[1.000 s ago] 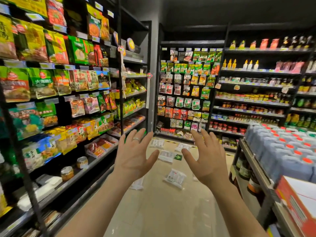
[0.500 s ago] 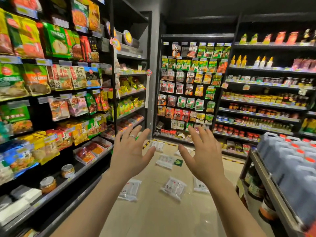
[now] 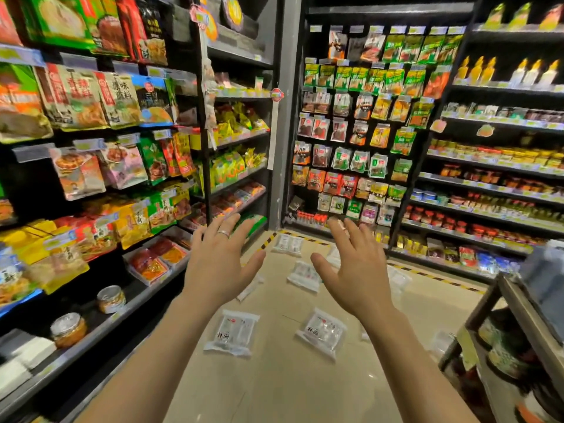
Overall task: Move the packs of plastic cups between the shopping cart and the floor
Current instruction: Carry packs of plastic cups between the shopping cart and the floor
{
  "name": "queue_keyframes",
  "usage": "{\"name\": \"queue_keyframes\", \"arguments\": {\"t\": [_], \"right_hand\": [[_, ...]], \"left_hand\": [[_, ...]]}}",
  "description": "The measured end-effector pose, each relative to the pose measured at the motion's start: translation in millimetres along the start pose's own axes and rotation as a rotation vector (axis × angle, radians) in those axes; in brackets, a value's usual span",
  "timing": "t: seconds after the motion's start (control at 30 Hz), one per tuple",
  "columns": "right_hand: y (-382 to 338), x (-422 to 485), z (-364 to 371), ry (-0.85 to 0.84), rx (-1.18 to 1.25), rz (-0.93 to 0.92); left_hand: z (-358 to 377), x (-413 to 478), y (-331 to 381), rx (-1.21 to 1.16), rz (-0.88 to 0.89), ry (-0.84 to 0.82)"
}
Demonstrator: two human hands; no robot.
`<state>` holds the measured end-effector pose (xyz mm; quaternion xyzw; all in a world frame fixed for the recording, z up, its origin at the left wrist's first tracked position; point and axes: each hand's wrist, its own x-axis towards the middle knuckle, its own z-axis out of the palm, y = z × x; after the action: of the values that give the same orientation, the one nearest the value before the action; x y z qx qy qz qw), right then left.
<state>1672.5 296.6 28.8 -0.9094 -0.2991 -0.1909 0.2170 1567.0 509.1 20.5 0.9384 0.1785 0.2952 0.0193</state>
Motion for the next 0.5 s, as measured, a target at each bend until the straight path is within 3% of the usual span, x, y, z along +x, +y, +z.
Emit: {"name": "queue_keyframes", "arguments": {"t": [0.23, 0.5], "right_hand": [[-11.1, 128.4, 93.4, -0.038, -0.002, -0.026], [0.5, 203.5, 189.4, -0.145, 0.021, 0.025]], "left_hand": [[77.6, 108.6, -68.9, 0.008, -0.018, -0.061], [165.5, 179.5, -112.3, 0.002, -0.008, -0.183]]}}
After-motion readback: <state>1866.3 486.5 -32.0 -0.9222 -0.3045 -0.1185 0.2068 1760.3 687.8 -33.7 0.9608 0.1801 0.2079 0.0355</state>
